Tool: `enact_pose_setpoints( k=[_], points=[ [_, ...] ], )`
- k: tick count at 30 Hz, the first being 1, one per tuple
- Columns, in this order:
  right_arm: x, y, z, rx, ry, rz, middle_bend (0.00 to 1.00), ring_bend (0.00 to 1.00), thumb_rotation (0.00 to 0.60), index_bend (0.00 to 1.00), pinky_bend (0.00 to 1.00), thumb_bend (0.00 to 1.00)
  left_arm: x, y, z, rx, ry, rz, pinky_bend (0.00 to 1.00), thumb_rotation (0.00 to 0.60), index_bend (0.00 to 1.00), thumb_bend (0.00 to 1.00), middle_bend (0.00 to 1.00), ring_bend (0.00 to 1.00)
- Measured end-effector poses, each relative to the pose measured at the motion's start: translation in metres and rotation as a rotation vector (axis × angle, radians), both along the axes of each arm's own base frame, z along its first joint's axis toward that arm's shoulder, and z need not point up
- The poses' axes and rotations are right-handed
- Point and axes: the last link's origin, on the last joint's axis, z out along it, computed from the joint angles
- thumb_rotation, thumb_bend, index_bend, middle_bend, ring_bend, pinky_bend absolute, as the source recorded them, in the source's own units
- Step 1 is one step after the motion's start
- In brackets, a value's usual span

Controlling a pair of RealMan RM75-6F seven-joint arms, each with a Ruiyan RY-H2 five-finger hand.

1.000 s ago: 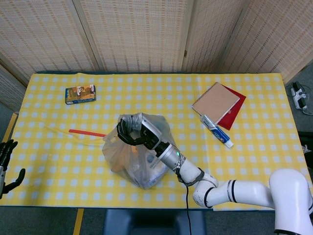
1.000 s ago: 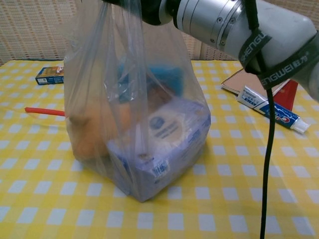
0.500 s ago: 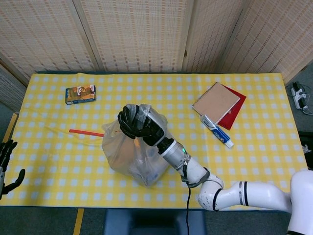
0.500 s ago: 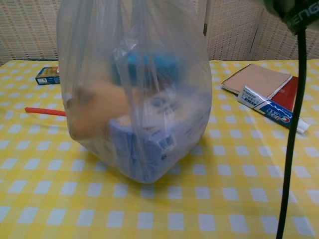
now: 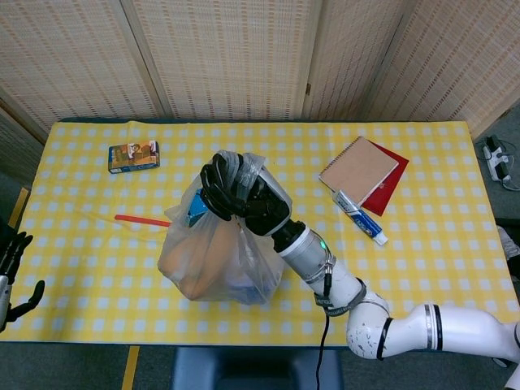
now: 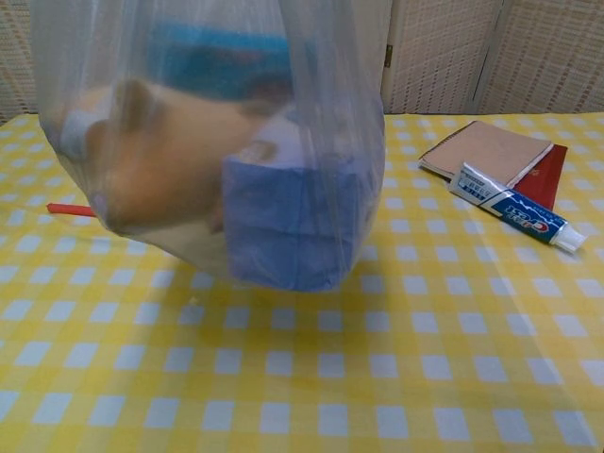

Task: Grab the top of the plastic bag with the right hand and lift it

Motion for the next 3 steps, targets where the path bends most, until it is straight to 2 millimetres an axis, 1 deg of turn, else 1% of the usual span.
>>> enact_pose_setpoints(
  k=[3],
  points=[
    [-0.0011, -0.0023, -0.0035, 0.003, 0.012, -0.01, 0.73, 0.86, 0.6, 0.72, 0.87, 0.5, 0.0003, -0.0004, -0.0007, -0.003, 0.004, 0.002, 0.0, 0.6, 0.03, 0.46, 0.08, 0.06]
  ],
)
